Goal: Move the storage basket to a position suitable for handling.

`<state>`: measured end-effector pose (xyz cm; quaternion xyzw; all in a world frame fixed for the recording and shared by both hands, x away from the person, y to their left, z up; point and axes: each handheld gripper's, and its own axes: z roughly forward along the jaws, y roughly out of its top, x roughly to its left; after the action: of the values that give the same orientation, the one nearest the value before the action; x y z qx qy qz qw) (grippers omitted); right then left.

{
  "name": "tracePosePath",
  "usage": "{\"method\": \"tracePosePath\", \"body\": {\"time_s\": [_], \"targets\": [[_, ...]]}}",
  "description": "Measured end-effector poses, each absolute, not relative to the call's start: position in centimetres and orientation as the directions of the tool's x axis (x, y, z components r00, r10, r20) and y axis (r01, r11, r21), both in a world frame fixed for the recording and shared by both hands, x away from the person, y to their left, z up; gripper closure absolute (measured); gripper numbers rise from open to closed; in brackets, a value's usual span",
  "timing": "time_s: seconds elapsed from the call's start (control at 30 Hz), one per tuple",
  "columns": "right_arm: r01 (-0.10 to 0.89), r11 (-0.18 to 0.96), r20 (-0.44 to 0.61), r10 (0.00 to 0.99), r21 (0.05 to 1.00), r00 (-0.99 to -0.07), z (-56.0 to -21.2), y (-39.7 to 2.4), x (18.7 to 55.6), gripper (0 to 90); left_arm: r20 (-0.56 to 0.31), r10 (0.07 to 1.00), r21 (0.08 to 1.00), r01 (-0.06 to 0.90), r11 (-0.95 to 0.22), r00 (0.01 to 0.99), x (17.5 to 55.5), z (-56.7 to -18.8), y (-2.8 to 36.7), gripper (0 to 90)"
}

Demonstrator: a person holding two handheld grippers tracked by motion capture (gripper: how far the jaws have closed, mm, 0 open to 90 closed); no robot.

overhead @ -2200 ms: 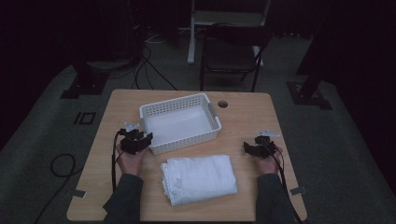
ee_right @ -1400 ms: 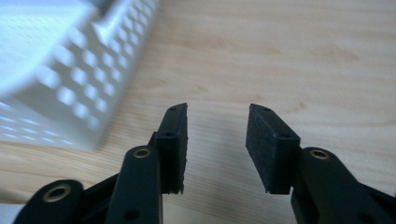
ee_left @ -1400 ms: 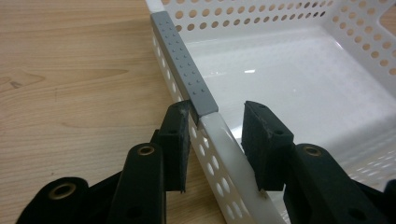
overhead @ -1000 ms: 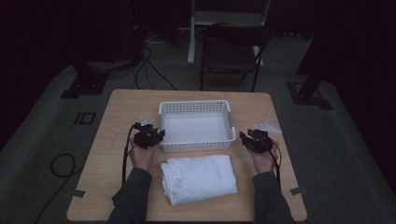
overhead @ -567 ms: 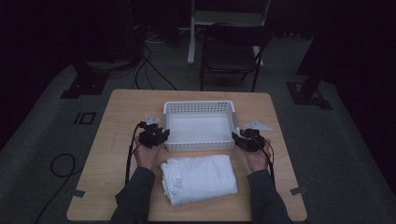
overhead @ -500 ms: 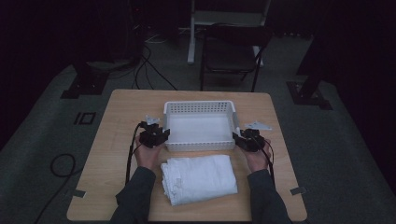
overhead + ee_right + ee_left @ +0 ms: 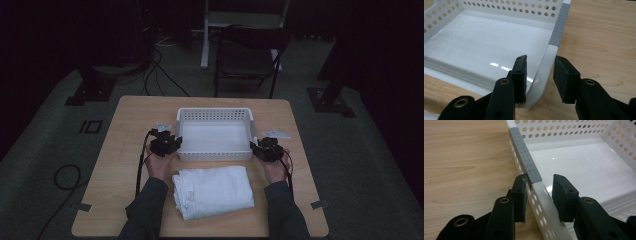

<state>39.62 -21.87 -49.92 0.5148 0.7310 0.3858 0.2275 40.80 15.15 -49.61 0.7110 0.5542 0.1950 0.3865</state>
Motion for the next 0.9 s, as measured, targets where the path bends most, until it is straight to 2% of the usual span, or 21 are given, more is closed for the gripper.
{"method": "tracePosePath", "body": {"time_s": [0.6,0.77,0.9], "targets": [[0.582,0.181,0.057,0.929,0.793,-0.366,-50.0,-21.3,40.5,64.3,-0.163,0.943,0.764,0.642,-0.065,0.289,41.8,-49.5,15.6,66.4],[0.561,0.196,0.043,0.922,0.804,-0.384,-49.9,-21.4,39.9,55.7,-0.163,0.951,0.783,0.621,-0.039,0.264,41.2,-48.9,16.2,52.6],[0.547,0.196,0.031,0.925,0.814,-0.378,-49.5,-21.8,39.4,50.5,-0.162,0.950,0.796,0.604,-0.035,0.268,40.3,-48.4,17.0,48.7]]}}
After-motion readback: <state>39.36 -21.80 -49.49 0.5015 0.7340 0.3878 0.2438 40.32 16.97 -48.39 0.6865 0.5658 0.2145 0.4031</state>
